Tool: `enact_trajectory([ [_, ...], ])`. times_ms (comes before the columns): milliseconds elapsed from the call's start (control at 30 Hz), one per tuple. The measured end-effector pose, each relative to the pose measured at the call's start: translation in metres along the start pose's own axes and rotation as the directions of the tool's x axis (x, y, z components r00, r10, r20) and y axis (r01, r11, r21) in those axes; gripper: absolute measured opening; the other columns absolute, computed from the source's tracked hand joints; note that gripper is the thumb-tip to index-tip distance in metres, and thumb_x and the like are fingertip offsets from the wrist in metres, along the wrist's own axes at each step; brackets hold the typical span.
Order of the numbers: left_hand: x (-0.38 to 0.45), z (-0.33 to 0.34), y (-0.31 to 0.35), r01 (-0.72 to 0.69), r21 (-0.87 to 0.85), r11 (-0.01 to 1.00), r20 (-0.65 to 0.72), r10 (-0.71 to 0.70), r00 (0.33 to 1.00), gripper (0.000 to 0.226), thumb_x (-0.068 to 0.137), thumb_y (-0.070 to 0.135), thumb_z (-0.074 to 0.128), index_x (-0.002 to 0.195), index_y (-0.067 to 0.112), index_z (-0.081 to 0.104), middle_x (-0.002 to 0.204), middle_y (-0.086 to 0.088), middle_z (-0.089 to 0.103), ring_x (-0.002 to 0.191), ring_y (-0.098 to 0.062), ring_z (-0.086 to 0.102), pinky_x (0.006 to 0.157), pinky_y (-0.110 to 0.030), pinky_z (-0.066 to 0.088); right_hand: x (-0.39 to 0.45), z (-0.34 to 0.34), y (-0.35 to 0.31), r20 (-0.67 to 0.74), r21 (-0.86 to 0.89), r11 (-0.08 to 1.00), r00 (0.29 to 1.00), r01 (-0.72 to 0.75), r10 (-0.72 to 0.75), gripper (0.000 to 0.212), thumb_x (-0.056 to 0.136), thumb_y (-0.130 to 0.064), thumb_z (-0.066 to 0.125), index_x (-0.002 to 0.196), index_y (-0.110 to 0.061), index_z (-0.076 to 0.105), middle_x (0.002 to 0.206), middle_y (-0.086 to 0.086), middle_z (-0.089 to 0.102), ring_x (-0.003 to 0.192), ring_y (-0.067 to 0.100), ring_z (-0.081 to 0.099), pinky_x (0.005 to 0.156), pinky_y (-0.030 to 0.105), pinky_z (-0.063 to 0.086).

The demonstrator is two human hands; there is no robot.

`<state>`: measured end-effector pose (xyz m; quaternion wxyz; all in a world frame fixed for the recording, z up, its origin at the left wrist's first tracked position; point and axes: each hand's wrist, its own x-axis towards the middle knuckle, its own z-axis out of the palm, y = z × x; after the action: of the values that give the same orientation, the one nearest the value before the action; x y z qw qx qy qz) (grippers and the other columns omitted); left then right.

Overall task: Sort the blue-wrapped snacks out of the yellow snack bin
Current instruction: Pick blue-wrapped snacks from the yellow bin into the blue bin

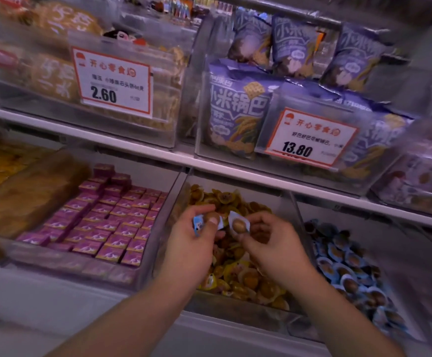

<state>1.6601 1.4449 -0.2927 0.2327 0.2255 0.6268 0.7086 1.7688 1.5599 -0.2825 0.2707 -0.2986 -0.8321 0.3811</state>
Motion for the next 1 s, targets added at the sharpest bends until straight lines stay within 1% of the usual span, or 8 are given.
enact_trajectory([
  [100, -0.001, 0.017, -0.01, -0.032, 0.019, 0.999, -0.042, 0.033, 0.999, 0.015, 0.098, 0.02, 0.057, 0.104, 0.032, 0.063, 0.099, 0.004, 0.072, 0.082, -0.005, 0.071, 0.071, -0.027, 0.057, -0.021, -0.005, -0.007, 0.068, 0.449, 0.856, 0.965, -0.256, 0.253, 0.008, 0.086, -0.02, 0.074, 0.094, -0.018, 0.073, 0.087, -0.001, 0.076, 0.084, 0.017, 0.071, 0.067, 0.029, 0.055],
  [200, -0.011, 0.037, -0.019, -0.149, 0.158, 0.976, 0.027, 0.147, 0.989, 0.013, 0.098, 0.03, 0.055, 0.108, 0.035, 0.061, 0.099, 0.008, 0.069, 0.089, -0.009, 0.067, 0.084, -0.041, 0.056, -0.032, 0.0, -0.021, 0.421, 0.805, 0.287, 0.84, -0.52, 0.342, 0.023, 0.088, -0.022, 0.062, 0.104, -0.012, 0.074, 0.096, 0.012, 0.073, 0.086, 0.024, 0.07, 0.075, 0.039, 0.059],
  [267, -0.022, 0.049, -0.018, -0.362, 0.386, 0.849, 0.171, 0.319, 0.932, 0.02, 0.1, 0.035, 0.048, 0.117, 0.033, 0.058, 0.108, 0.013, 0.064, 0.101, -0.007, 0.061, 0.092, -0.043, 0.05, -0.033, -0.001, -0.024, 0.451, 0.841, 0.113, 0.802, -0.528, 0.39, 0.035, 0.09, -0.032, 0.06, 0.113, -0.009, 0.072, 0.112, 0.017, 0.072, 0.099, 0.025, 0.07, 0.091, 0.038, 0.055],
  [400, -0.028, 0.068, -0.009, -0.583, 0.486, 0.651, 0.424, 0.408, 0.809, 0.059, 0.089, 0.034, 0.046, 0.145, 0.015, 0.042, 0.144, 0.001, 0.048, 0.136, -0.014, 0.041, 0.111, -0.05, 0.035, -0.033, -0.015, -0.018, 0.273, 0.89, 0.232, 0.866, -0.393, 0.419, 0.025, 0.09, -0.036, 0.063, 0.104, -0.019, 0.076, 0.109, 0.009, 0.074, 0.105, 0.022, 0.07, 0.1, 0.04, 0.051],
  [567, -0.032, 0.077, -0.004, -0.718, 0.315, 0.62, 0.567, 0.484, 0.667, 0.077, 0.09, 0.039, 0.052, 0.157, 0.023, 0.017, 0.163, 0.02, 0.01, 0.152, -0.009, 0.006, 0.118, -0.018, 0.01, -0.032, -0.059, -0.003, 0.151, 0.905, 0.327, 0.925, -0.271, 0.349, 0.019, 0.084, -0.029, 0.072, 0.1, -0.02, 0.073, 0.094, 0.004, 0.075, 0.077, 0.015, 0.072, 0.054, 0.026, 0.052],
  [700, -0.027, 0.085, -0.014, -0.773, 0.282, 0.568, 0.684, 0.446, 0.577, 0.073, 0.096, 0.044, 0.046, 0.157, 0.032, 0.008, 0.163, 0.019, 0.007, 0.151, -0.009, 0.009, 0.118, -0.022, 0.012, -0.031, -0.082, 0.016, 0.122, 0.926, 0.296, 0.93, -0.232, 0.346, 0.026, 0.072, -0.022, 0.077, 0.096, -0.013, 0.07, 0.084, 0.004, 0.073, 0.065, 0.014, 0.066, 0.041, 0.02, 0.041],
  [833, -0.017, 0.089, -0.016, -0.783, 0.259, 0.566, 0.683, 0.466, 0.563, 0.053, 0.1, 0.045, 0.044, 0.151, 0.036, 0.033, 0.158, 0.022, 0.027, 0.145, -0.004, 0.028, 0.114, -0.018, 0.025, -0.02, -0.101, 0.047, 0.006, 0.913, 0.376, 0.928, -0.157, 0.372, 0.02, 0.07, -0.022, 0.081, 0.087, -0.014, 0.074, 0.083, 0.005, 0.071, 0.068, 0.017, 0.064, 0.043, 0.019, 0.042],
  [1000, 0.0, 0.076, -0.021, -0.73, 0.36, 0.581, 0.589, 0.465, 0.661, 0.031, 0.098, 0.038, 0.047, 0.123, 0.032, 0.065, 0.129, 0.022, 0.056, 0.123, -0.004, 0.054, 0.099, -0.038, 0.048, 0.015, -0.117, 0.095, -0.164, 0.662, 0.687, 0.837, -0.299, 0.522, 0.025, 0.084, -0.019, 0.077, 0.107, -0.015, 0.068, 0.105, 0.011, 0.072, 0.087, 0.023, 0.069, 0.068, 0.033, 0.055],
])
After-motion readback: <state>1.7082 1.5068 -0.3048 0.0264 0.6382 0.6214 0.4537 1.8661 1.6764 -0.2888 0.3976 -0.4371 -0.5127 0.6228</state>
